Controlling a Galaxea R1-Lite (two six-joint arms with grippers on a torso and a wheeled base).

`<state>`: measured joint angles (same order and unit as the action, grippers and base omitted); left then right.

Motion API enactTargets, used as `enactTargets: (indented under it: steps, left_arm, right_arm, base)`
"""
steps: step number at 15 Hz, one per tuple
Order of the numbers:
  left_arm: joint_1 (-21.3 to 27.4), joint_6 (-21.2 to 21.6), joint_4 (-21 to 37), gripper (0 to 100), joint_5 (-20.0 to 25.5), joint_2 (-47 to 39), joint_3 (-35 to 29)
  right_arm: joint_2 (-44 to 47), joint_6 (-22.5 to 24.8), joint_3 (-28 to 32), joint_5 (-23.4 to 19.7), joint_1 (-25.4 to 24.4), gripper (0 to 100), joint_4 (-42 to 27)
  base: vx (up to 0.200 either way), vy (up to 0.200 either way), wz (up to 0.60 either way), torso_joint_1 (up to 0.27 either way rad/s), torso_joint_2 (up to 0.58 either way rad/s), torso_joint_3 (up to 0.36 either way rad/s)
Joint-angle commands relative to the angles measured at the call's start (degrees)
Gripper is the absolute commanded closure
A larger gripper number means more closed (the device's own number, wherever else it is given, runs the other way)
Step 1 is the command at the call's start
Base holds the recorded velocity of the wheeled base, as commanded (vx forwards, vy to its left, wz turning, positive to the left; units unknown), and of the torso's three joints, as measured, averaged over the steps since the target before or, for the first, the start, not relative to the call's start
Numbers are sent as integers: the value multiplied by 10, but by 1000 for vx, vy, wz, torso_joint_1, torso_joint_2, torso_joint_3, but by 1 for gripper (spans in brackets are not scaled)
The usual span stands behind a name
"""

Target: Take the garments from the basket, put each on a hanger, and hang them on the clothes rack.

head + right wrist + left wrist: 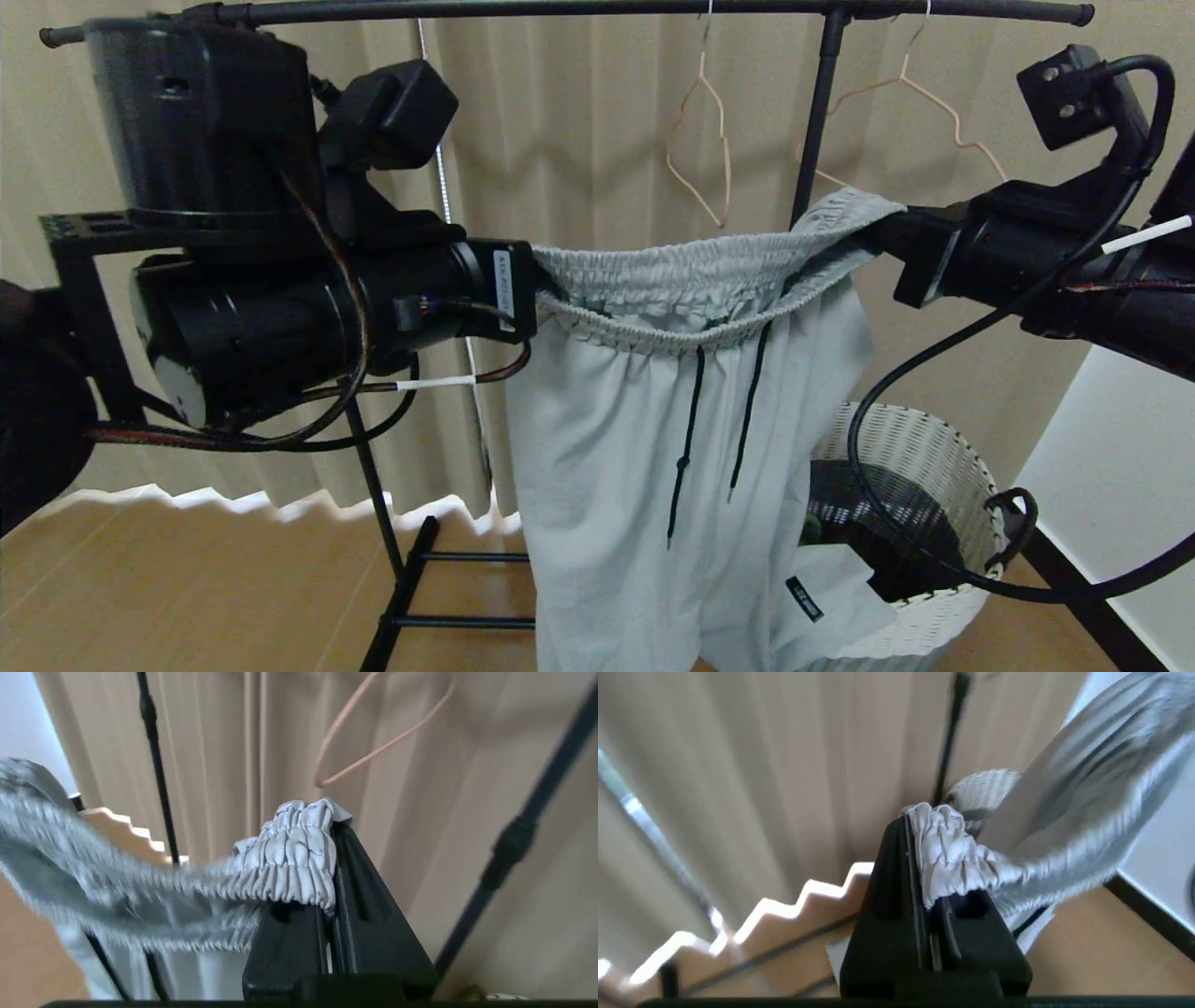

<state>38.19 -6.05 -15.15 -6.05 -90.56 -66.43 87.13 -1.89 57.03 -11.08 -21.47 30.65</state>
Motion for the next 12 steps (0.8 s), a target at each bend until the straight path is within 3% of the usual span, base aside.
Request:
enactTargets:
  steps: [1,4,9,12]
  left_arm:
    - [7,2,4,100,-1,-43,-72]
    - [5,4,48,100,-1,-63,-135]
    - [9,3,70,100,-28,-36,-101]
    - [6,14,68,100,-27,-48,-143]
  right_arm:
    - [-21,0,-4,-1,7,100,0]
    - [-33,0,-3,-1,9,100,1]
    - [-49,0,-10,-1,9,100,-5]
    - [-122,7,-31,-3,11,100,-85]
  base:
    - [0,0,0,0,0,0]
    - [0,0,0,0,0,0]
    - [0,0,0,0,0,0]
    - [0,0,0,0,0,0]
